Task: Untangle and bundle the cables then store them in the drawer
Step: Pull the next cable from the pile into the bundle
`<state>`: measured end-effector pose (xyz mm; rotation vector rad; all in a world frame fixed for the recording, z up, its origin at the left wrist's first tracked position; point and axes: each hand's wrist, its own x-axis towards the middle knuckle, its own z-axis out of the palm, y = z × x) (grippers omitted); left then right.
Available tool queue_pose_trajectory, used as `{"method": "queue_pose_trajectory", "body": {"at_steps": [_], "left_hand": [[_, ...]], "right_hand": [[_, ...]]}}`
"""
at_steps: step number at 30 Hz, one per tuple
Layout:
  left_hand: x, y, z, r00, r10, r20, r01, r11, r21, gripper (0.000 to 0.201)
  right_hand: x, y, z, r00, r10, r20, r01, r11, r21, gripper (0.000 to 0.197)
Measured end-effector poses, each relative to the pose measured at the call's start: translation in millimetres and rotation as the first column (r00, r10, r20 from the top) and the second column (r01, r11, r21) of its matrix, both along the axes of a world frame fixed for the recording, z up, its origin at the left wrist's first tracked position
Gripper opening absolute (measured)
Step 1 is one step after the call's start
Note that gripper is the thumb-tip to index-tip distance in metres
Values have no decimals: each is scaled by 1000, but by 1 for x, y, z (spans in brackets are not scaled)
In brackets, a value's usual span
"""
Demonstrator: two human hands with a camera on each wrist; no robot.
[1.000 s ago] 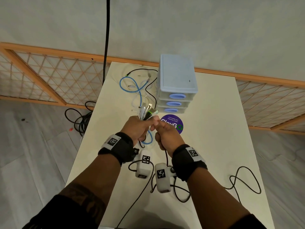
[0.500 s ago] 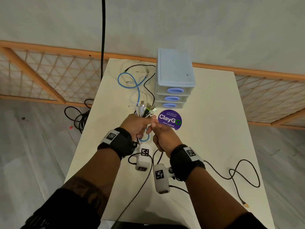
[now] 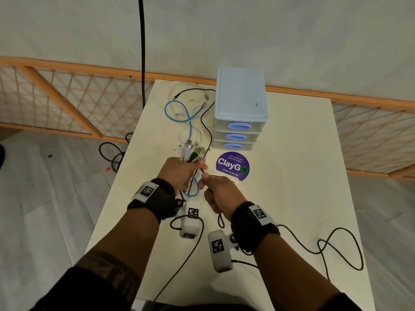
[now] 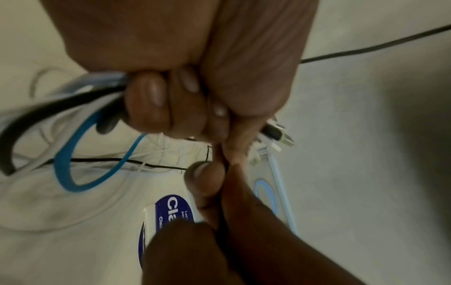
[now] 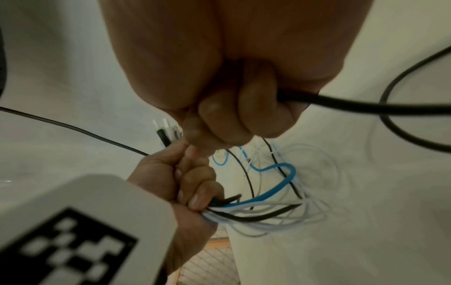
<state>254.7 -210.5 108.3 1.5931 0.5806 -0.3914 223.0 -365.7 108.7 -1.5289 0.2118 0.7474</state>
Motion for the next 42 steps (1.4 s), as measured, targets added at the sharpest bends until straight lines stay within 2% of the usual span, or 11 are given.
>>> {"method": "queue_pose_trajectory", "body": {"at_steps": [3, 6, 9, 15, 18, 21, 28, 30, 33, 35, 42], "left_hand": [[13, 10, -8, 987, 159, -7, -159, 987, -33, 30], [12, 13, -7, 999, -10, -38, 4, 988, -155, 34], [6, 9, -4, 989, -144, -18, 142, 986, -84, 23], [28, 20, -12, 971, 239, -12, -239, 970, -51, 25], [23, 23, -7, 999, 39, -4, -39, 985, -169, 26], [15, 19, -1, 987, -161, 19, 162, 978, -133, 25], [36, 19, -13, 960, 278, -14, -279, 960, -21, 39], [36, 22, -12, 981, 191, -30, -193, 975, -107, 38], [22, 18, -3, 990, -136, -27, 130, 977, -169, 29], [18, 13, -4, 985, -175, -4, 173, 978, -121, 32], [35, 26, -14, 944, 330, 8, -330, 943, -36, 33]], "right_hand": [[-1, 1, 0, 1000, -16, -6, 16, 1000, -21, 42], [0, 4, 1, 999, -19, 29, 21, 998, -57, 42], [3, 9, 0, 998, -28, 54, 33, 995, -90, 42], [4, 16, 7, 999, -39, 2, 39, 998, -44, 41], [5, 18, 9, 999, -36, 29, 38, 998, -54, 42], [7, 20, 6, 997, -62, 39, 64, 996, -60, 41], [7, 16, 5, 996, -94, -10, 94, 996, 7, 38], [8, 15, 5, 996, -90, 18, 90, 996, -16, 39], [10, 16, 3, 993, -109, 36, 110, 993, -38, 40], [10, 18, 2, 993, -113, 23, 114, 993, -35, 41], [10, 13, 6, 999, -39, -1, 39, 998, -42, 38]]}}
